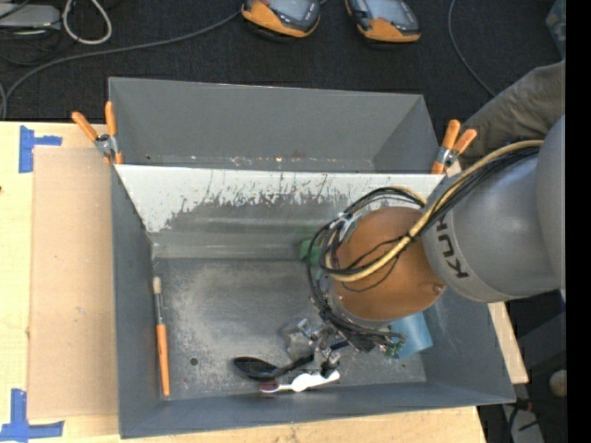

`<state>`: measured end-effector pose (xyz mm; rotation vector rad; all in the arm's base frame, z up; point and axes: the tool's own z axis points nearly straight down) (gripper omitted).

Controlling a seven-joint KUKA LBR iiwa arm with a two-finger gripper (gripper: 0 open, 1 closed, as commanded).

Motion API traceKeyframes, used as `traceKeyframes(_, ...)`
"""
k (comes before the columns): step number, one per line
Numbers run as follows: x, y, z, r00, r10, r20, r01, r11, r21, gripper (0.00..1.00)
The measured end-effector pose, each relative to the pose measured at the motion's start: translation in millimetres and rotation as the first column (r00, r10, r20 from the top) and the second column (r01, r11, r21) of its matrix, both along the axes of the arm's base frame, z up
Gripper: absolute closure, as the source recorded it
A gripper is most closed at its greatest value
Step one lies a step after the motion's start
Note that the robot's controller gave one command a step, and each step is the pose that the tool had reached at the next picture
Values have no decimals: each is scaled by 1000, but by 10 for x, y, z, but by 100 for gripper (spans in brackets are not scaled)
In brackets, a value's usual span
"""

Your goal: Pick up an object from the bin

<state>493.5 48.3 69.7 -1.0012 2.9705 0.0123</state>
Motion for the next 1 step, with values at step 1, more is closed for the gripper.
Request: traceKeyframes(1, 0, 0, 0, 1000, -1, 0, 1, 1000, 0, 100)
